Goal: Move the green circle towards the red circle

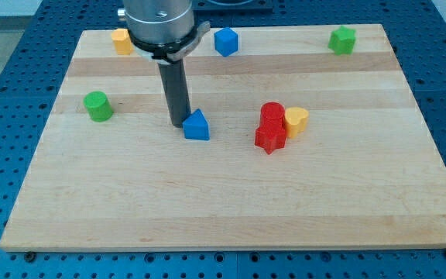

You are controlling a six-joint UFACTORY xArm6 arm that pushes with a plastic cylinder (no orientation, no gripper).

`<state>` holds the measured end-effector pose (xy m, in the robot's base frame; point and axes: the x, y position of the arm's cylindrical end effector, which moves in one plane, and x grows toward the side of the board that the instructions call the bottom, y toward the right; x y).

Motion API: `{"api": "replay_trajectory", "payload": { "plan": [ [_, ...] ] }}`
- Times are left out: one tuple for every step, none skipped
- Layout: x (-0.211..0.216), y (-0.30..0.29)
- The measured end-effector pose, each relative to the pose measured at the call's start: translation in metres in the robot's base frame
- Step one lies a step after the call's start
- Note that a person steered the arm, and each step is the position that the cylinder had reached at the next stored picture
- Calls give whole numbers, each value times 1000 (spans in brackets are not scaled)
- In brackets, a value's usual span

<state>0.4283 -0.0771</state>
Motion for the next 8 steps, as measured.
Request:
{"api": "replay_trajectory", "payload": {
  "plan": [
    [0, 20],
    [1, 42],
    [1, 58],
    [-4, 48],
    [-3, 27],
    [13, 17],
    [19, 14],
    [21, 14]
  ]
}}
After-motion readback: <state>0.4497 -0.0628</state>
